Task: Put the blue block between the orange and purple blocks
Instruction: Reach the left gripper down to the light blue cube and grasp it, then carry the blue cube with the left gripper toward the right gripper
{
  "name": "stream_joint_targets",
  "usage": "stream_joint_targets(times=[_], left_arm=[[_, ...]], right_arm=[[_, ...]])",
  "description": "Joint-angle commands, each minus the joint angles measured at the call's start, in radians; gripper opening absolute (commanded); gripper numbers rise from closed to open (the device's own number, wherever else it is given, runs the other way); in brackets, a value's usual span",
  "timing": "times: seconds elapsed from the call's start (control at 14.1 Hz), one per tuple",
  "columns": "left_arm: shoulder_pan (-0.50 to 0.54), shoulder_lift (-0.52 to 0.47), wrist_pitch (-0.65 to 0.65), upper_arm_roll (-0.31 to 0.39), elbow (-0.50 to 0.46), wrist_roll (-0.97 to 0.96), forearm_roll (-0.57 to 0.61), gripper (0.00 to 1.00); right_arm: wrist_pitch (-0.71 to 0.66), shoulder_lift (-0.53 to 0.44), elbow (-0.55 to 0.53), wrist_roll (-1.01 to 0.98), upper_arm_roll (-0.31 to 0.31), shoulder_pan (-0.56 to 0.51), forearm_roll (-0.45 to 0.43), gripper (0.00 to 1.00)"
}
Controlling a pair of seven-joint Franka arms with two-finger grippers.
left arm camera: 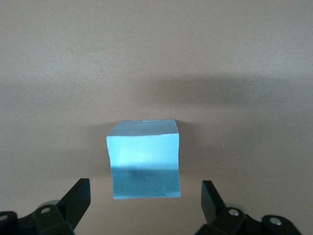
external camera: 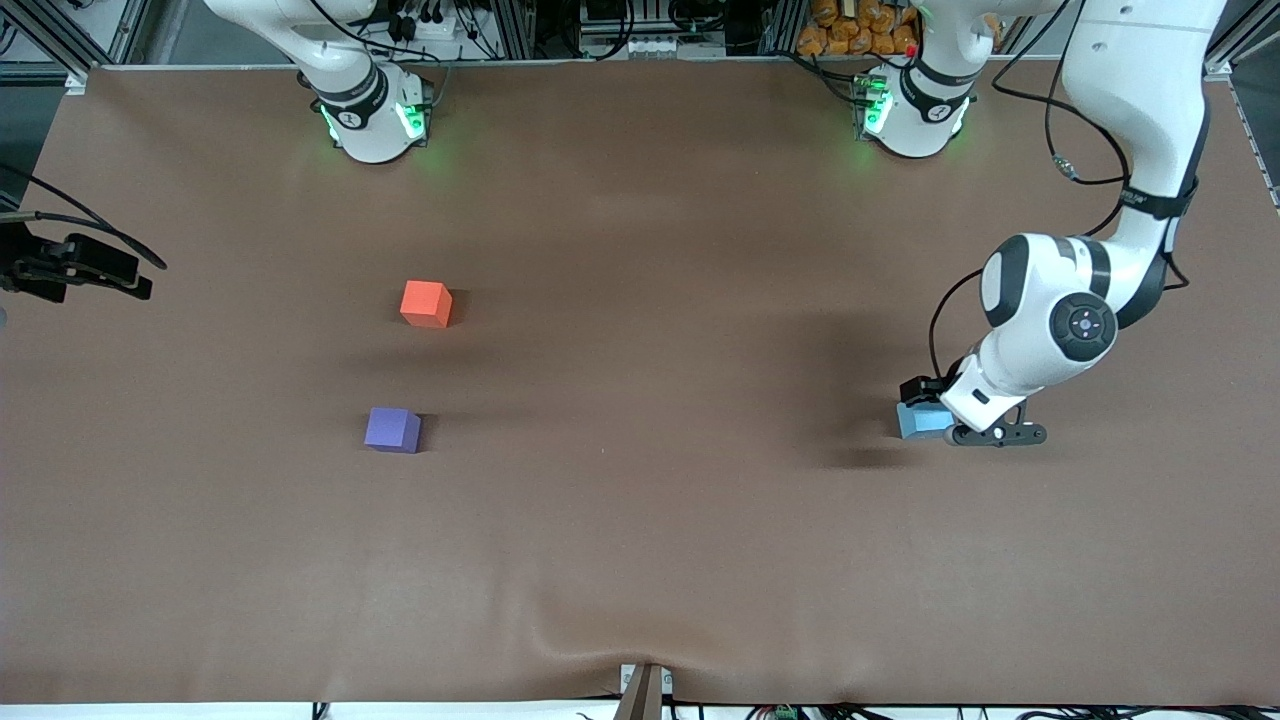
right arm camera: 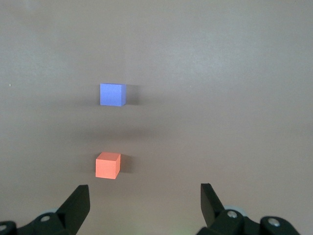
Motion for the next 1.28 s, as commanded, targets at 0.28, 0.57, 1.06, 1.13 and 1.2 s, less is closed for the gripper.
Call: stream_joint_targets(times=[0.28,0.57,1.06,1.13,1.2], left_arm=[[0.003,0.04,0.051,-0.001,0.005,-0.007,-0.013,1.0],[0.0,0.059,0.069,-0.001,0.007,-0.009,-0.013,0.95],[-0.028,0.059,0.063,-0.004,0.019,-0.007,-0.013,0.0],[-0.045,0.056,0.063,-0.009,0.028,-0.009,-0.013,0.0],[-0.062,0.052,0.058,-0.009,0.042,-0.025,-0.013,0.0]], right_arm=[[-0.006,0.001,0.013,-0.004,-0.001,-0.001,0.018,1.0],[-0.006,0.001,0.013,-0.006,-0.001,-0.001,0.019,1.0],[-0.004,0.002,0.013,-0.009,-0.001,-0.001,0.016,1.0],[-0.004,0.002,0.013,-0.009,-0.001,-0.001,0.015,1.0],[-0.004,0.002,0.013,-0.01,-0.001,-0.001,0.015,1.0]])
